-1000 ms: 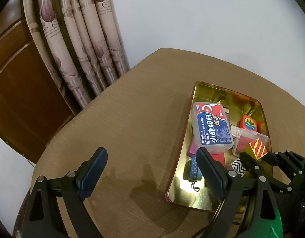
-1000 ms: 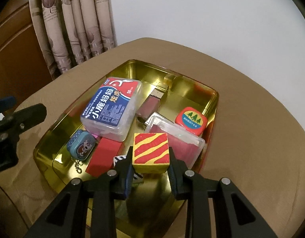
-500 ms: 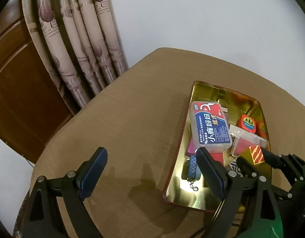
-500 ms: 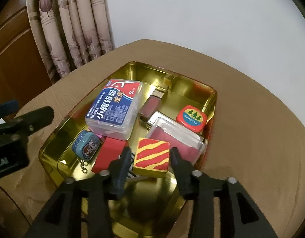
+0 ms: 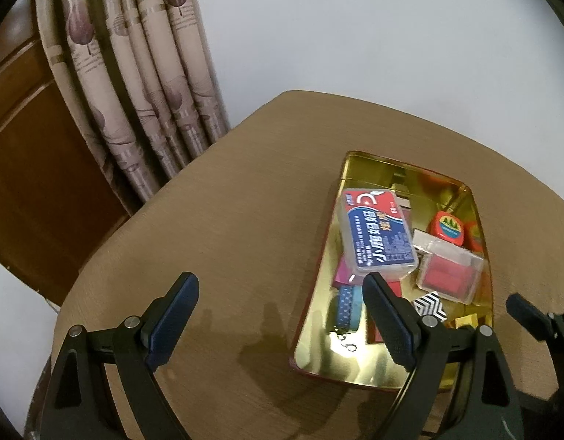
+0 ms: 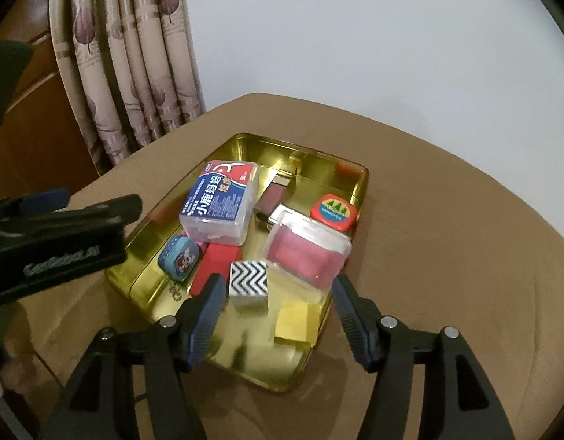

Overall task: Organize rigid objects
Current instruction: 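Open the right tool to release the cube and withdraw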

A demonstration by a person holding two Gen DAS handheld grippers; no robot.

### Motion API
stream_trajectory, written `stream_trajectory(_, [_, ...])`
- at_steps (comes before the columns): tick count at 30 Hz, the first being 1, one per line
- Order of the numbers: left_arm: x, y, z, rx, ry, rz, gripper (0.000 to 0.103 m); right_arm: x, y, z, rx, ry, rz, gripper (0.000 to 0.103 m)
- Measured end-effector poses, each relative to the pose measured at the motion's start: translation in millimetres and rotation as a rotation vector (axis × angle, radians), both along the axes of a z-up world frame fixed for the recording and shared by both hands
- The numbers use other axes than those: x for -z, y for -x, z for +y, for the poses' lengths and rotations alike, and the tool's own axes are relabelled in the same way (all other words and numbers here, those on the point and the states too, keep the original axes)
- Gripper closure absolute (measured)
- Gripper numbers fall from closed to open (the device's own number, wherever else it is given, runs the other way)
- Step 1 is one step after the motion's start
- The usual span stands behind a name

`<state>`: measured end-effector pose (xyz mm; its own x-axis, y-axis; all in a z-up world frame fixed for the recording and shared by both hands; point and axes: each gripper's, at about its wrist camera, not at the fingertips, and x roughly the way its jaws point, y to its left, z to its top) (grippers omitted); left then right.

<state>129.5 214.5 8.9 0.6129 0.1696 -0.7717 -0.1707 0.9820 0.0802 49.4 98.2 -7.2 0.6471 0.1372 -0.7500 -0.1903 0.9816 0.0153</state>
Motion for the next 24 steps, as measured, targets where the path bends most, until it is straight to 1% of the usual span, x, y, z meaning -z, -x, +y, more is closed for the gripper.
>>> stream_trajectory(3, [0,2,-5,0.015,-0.002,-0.001,0.014,-4,11,-6,0.027,-0.030,-0.006,0.039])
stream_trajectory(6, [0,3,-10,0.029,-0.003,-0.002,0.014,-6,19,-10,0.052,-0.026,-0.019,0.039])
stream_trajectory(11, [0,6,-18,0.059,-0.019,-0.004,0.014,0,23,-12,0.076,-0.020,0.003,0.039])
stream_trajectory(21, [0,6,-19,0.072,-0.019,-0.003,0.014,4,24,-8,0.069,-0.011,0.007,0.039])
stream_trajectory(24, [-1,7,-19,0.067,-0.024,-0.011,0.014,7,23,-8,0.063,-0.022,0.017,0.039])
